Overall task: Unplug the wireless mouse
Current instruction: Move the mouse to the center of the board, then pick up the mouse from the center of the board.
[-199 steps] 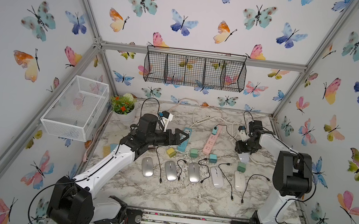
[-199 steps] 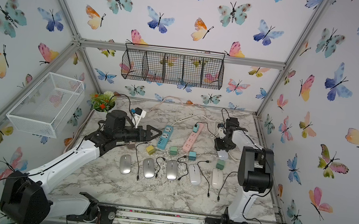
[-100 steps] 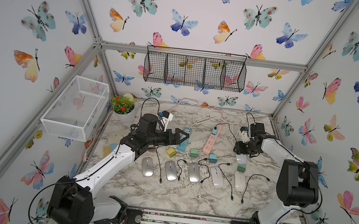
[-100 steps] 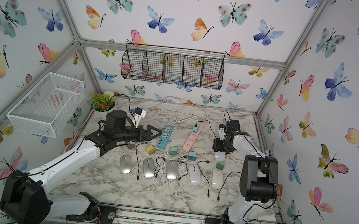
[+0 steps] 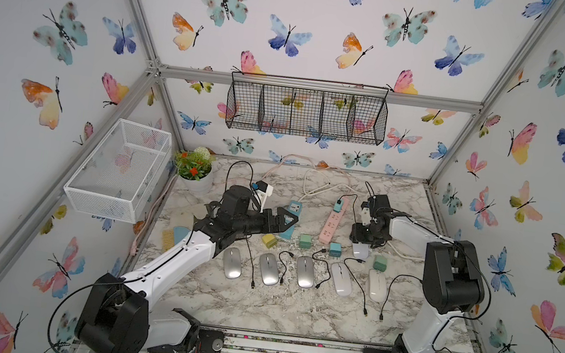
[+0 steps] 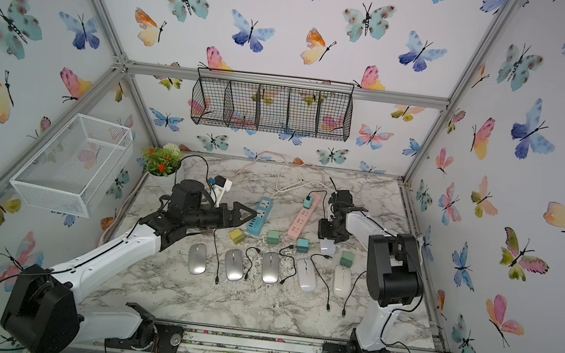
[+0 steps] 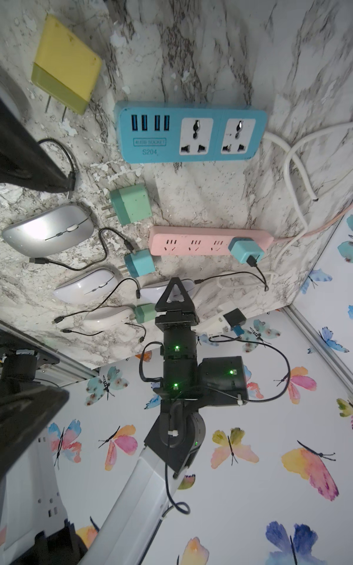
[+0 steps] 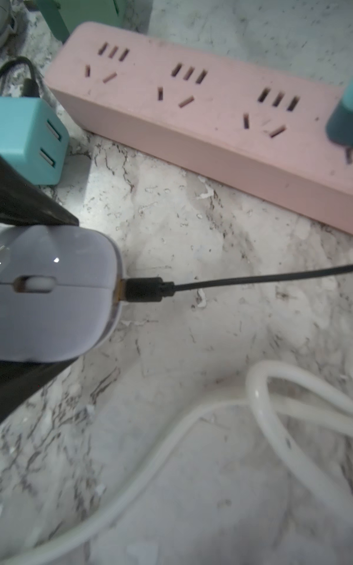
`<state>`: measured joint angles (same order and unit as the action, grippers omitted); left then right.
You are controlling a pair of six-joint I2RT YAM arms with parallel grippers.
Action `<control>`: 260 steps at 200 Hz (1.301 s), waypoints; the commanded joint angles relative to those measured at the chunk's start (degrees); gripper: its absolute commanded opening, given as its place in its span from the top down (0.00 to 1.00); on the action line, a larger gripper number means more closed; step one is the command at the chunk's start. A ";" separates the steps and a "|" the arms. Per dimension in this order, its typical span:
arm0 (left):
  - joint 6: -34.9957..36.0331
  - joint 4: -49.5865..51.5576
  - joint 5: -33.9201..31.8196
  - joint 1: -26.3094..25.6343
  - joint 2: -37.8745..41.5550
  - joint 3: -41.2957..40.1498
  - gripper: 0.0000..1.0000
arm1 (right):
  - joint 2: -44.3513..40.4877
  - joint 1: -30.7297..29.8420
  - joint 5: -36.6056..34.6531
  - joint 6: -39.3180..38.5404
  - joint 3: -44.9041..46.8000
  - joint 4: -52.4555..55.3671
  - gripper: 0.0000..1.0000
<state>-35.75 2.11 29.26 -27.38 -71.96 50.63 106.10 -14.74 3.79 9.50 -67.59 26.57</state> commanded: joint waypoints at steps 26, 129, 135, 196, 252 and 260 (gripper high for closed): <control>9.74 4.06 -27.25 -10.84 3.24 2.39 0.02 | -2.10 0.26 -1.19 -0.94 5.00 -8.55 0.37; 10.39 0.36 -30.31 -17.00 1.91 -1.13 0.02 | -8.34 -2.09 -4.58 -4.49 11.66 -7.00 0.20; 11.05 0.65 -32.59 -18.82 1.96 -0.99 0.02 | -8.59 -2.05 -4.50 -4.49 11.76 -6.76 0.22; 9.38 -1.77 -33.85 -22.70 1.05 -3.08 0.02 | -7.24 -2.64 -4.81 -4.40 11.28 -4.39 0.27; 9.77 -1.38 -33.92 -22.64 -0.15 -2.33 0.02 | -4.46 -3.45 -6.67 -5.28 10.14 -4.33 0.27; 9.75 -1.32 -34.00 -22.71 -0.13 -2.34 0.02 | -4.25 -3.45 -6.61 -5.43 10.00 -4.42 0.27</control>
<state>-26.35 1.34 -3.79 -49.89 -71.75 47.44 100.44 -17.74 -1.45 4.91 -56.62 20.78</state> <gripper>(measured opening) 0.984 0.731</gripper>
